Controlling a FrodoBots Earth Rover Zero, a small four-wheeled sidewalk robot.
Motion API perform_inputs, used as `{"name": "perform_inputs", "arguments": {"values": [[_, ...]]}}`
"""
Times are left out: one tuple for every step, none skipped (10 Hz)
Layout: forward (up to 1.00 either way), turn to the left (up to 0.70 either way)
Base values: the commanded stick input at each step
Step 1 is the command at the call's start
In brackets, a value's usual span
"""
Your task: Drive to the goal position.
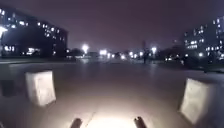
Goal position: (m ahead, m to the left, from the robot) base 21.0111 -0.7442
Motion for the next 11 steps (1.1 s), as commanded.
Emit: {"name": "perform_inputs", "arguments": {"values": [[1.00, 0.00], [1.00, 0.00], [1.00, 0.00], [1.00, -0.03], [1.00, -0.40], [1.00, -0.40], [1.00, -0.31], [1.00, -0.07], [1.00, 0.00], [1.00, 0.00], [1.00, 0.00]]}}
